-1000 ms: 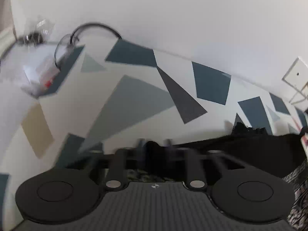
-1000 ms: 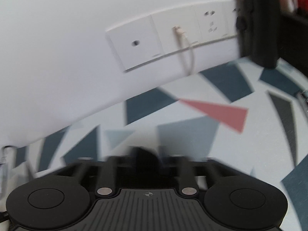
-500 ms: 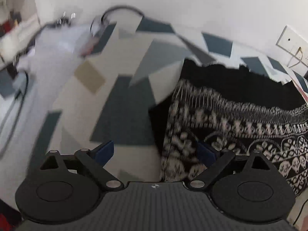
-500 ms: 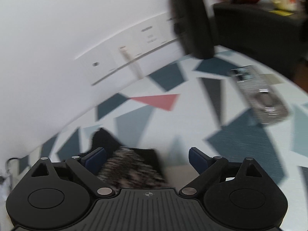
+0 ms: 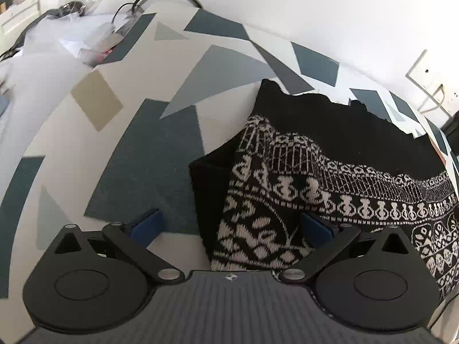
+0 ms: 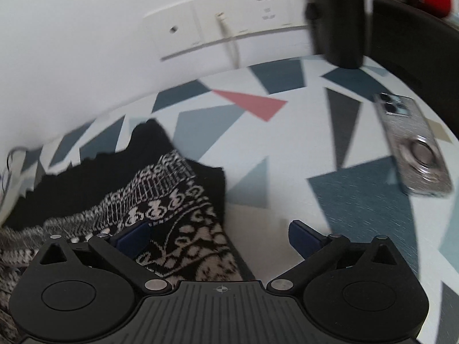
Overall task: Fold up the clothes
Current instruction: 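Release the hem and press the folded cardigan flat with both grippers, then grasp the folded cardigan's patterned edge with both grippers and lift it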
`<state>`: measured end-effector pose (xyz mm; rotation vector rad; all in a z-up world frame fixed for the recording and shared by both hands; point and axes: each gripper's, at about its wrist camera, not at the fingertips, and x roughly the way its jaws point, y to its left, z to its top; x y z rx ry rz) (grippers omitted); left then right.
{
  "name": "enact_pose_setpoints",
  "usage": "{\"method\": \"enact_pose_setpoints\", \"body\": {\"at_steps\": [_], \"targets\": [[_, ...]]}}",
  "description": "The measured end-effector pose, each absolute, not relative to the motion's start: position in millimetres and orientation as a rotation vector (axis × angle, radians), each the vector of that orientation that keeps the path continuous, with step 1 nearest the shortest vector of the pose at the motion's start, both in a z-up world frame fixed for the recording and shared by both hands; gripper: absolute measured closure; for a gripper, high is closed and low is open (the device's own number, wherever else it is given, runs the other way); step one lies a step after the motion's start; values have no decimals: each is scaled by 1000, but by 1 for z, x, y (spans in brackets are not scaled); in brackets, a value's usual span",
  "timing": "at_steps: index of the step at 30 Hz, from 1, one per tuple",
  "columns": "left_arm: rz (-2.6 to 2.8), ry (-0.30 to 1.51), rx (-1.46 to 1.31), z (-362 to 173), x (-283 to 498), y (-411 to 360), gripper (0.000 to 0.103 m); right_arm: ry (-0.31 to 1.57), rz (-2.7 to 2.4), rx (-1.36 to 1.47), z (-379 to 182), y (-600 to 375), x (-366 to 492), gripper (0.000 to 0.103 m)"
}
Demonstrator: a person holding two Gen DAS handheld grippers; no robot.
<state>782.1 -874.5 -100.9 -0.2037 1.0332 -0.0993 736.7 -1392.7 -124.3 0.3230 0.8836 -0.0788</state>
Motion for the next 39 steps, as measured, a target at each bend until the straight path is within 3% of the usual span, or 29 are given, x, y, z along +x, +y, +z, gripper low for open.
{"method": "enact_pose_setpoints", "body": {"at_steps": [20, 25, 27, 33, 36, 39], "targets": [[-137, 1062, -178, -99, 794, -885, 0, 895, 12, 199, -134, -1372, 763, 1], [-178, 1077, -126, -94, 794, -906, 3, 886, 14, 198, -134, -1372, 763, 1], [-264, 1079, -165, -91, 792, -911, 13, 884, 8, 200, -135, -1371, 763, 1], [-324, 1062, -143, -93, 786, -924, 11, 875, 15, 196, -135, -1369, 765, 1], [-326, 1034, -182, -96, 788, -920, 0, 870, 18, 196, -136, -1369, 765, 1], [-278, 1016, -85, -99, 787, -937, 0, 861, 18, 194, -137, -1368, 764, 1]]}}
